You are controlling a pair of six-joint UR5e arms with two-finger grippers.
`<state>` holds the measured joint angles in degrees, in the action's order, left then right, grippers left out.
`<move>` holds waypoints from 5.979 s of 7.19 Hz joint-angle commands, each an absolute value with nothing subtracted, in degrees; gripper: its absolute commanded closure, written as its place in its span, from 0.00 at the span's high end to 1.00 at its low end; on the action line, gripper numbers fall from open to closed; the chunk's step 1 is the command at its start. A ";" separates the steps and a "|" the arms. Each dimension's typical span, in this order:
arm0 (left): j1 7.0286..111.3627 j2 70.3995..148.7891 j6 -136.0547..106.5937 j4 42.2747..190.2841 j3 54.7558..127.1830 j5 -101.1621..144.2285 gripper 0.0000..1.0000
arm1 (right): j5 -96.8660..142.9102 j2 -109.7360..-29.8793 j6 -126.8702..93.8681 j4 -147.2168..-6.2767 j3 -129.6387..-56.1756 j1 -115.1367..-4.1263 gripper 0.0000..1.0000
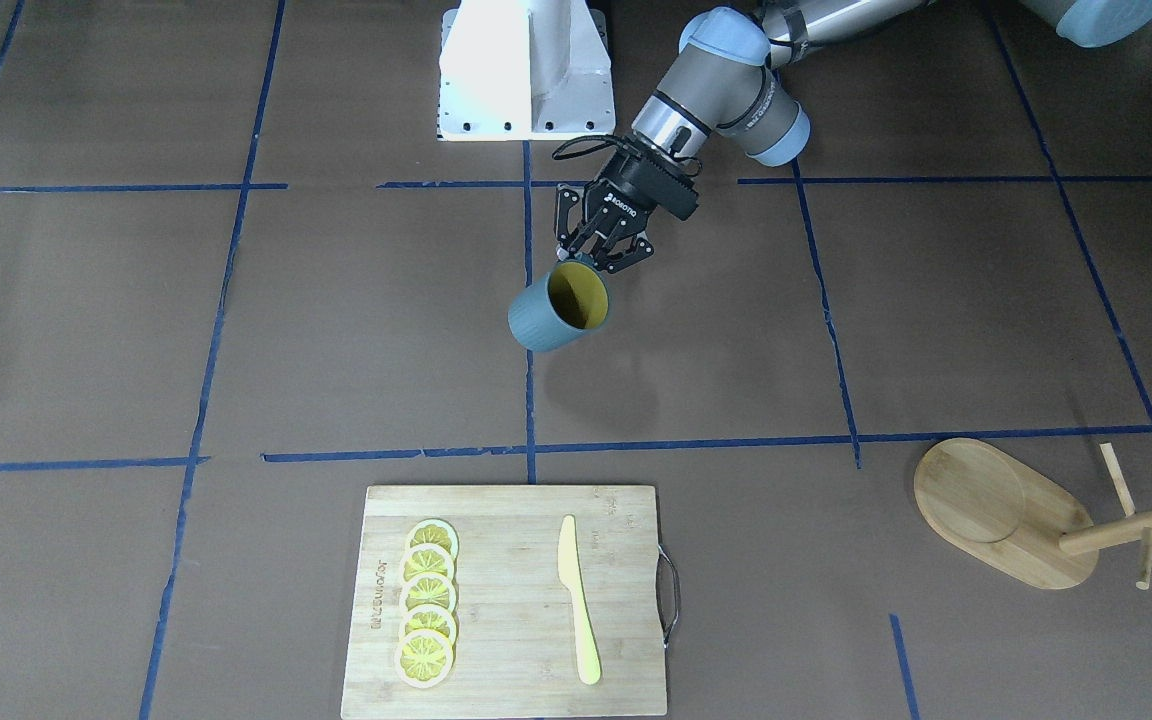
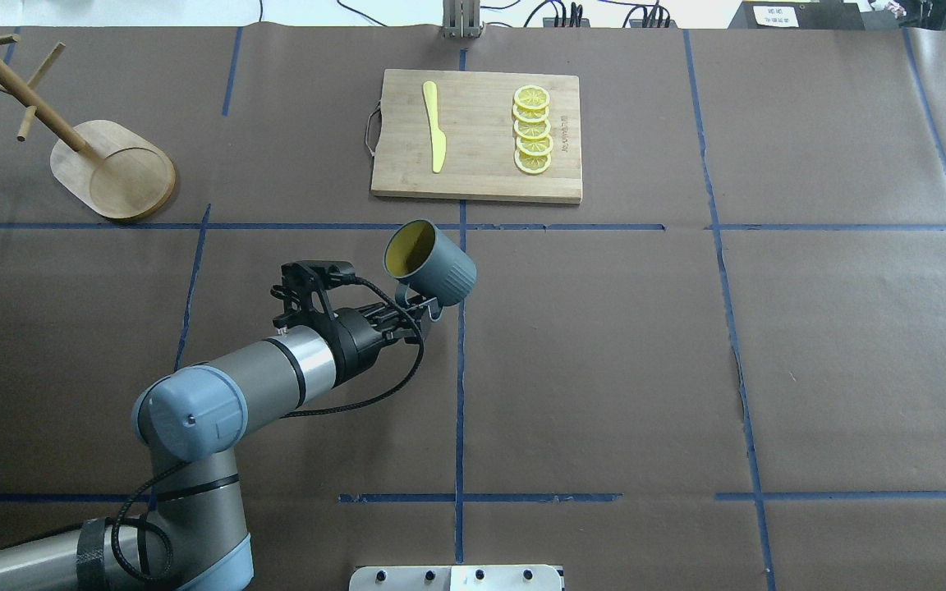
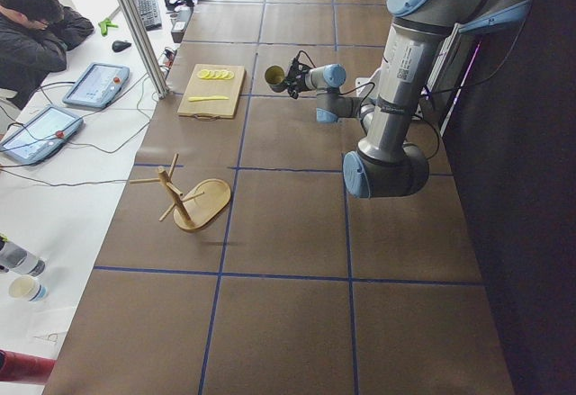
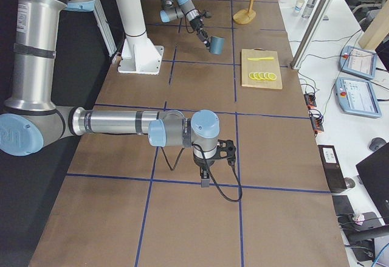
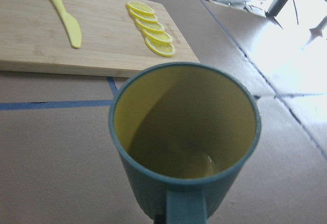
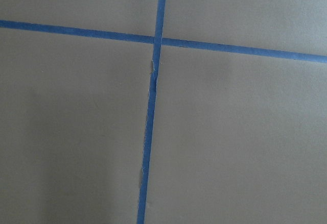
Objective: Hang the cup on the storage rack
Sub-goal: 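Lift the mug and carry it to the wooden rack, then hook the mug handle onto a rack peg with the left gripper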
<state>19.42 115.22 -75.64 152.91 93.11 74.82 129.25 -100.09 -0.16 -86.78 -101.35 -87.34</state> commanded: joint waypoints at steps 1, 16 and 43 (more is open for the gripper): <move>24.05 115.22 -93.35 155.13 93.25 79.58 0.00 | 129.20 -99.93 -0.18 -86.75 -101.34 -87.10 1.00; 66.97 112.51 -164.18 209.84 62.07 114.08 0.00 | 129.11 -99.23 -0.18 -84.99 -101.60 -87.01 1.00; 71.35 102.83 -141.56 221.58 58.80 131.62 1.00 | 129.02 -99.40 0.09 -84.99 -102.04 -87.01 1.00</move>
